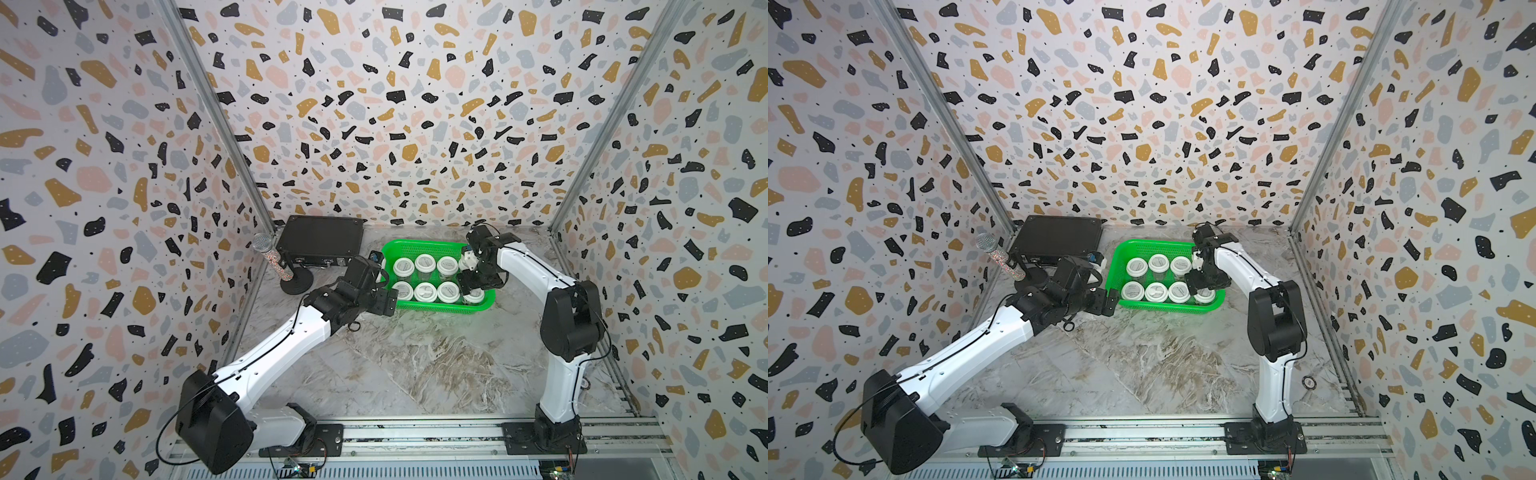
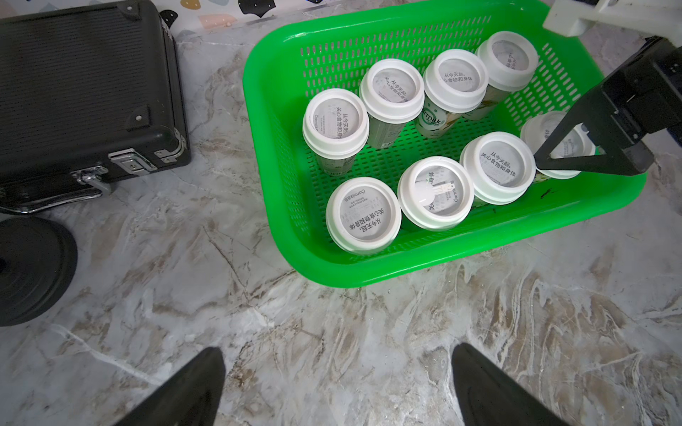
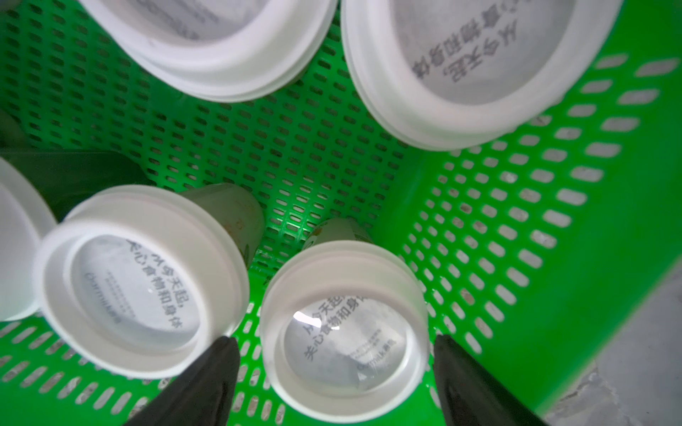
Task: Put the yogurt in the basket
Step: Place the yogurt in the basket.
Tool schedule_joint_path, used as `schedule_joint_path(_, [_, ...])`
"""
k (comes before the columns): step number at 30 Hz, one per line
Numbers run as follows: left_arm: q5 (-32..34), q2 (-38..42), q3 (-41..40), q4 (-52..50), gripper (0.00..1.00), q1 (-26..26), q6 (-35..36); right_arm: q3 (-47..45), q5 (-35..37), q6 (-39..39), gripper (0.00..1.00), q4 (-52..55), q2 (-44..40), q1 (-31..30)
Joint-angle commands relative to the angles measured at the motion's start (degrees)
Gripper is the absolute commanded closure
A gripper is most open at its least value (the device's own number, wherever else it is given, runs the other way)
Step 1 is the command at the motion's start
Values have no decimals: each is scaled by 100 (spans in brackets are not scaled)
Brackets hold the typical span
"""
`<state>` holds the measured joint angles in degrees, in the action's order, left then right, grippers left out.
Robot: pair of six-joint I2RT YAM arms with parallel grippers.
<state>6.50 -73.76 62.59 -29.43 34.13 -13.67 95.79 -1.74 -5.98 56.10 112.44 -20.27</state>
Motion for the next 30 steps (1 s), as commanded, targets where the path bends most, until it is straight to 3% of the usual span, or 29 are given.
schedule_joint_path(1, [-35,1,8,183,1,-45,81,219,-4,-22,12,116,-451,-21])
schedule_joint_path(9, [70,46,-10,183,1,-46,60,-146,498,6,12,-433,-1152,-21])
schedule_joint_path(18, [580,129,-96,268,0,-62,-2,-1962,1585,-147,10,-2582,-2563,-21])
schedule_joint_path(23, [1503,211,-289,521,1,-142,-58,-2740,2570,-225,0,-3288,-2978,-3])
schedule_joint_path(30, [3558,429,-1219,1778,1,-174,272,-3725,3472,-273,0,-4143,-3321,173])
